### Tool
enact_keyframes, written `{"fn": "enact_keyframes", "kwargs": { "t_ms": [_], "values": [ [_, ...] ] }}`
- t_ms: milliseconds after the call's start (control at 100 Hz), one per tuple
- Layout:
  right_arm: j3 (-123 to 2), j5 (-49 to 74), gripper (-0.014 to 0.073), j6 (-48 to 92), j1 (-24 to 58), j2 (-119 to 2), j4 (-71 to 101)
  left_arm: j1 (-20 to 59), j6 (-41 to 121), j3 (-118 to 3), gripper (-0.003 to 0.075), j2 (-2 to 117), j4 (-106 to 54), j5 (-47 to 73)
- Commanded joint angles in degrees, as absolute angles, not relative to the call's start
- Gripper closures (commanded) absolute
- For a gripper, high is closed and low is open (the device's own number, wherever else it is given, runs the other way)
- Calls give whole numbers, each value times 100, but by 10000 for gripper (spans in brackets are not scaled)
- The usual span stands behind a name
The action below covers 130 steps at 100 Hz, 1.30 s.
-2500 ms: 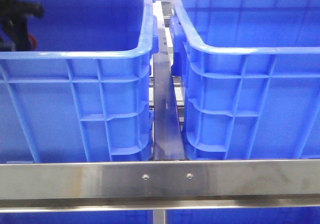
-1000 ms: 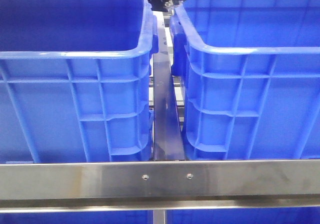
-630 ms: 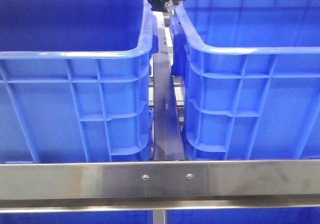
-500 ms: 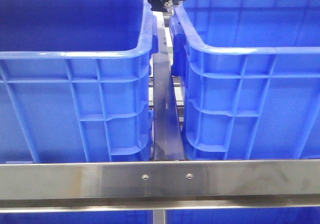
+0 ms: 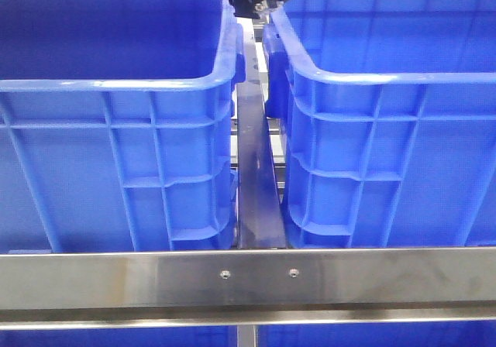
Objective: Pick red and yellow buttons and place in box
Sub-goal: 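Lift the red button toward the center and grasp it with the right gripper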
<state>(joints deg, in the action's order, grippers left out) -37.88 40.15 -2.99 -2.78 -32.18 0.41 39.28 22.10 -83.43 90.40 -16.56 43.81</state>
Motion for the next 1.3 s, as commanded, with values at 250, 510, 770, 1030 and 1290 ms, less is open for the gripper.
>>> {"fn": "enact_keyframes", "kwargs": {
  "t_ms": [250, 510, 770, 1030, 1290],
  "values": [
    [-4820, 3606, 34, -278, -265, -4334, 807, 3973, 2194, -8510, 531, 8810, -1809, 4067],
    [-5518, 3810, 76, 751, -176, -5201, 3231, 3973, 2194, -8510, 531, 8810, -1809, 4067],
    [-5970, 4143, 76, 2150, 321, -6311, 6034, 3973, 2194, -8510, 531, 8810, -1809, 4067],
    [-6674, 4325, 76, 2290, 1022, -7584, 6684, 3973, 2194, -8510, 531, 8810, -1809, 4067],
    [-7109, 4675, 76, 2290, 1299, -8437, 6990, 3973, 2194, -8510, 531, 8810, -1809, 4067]
  ]
}}
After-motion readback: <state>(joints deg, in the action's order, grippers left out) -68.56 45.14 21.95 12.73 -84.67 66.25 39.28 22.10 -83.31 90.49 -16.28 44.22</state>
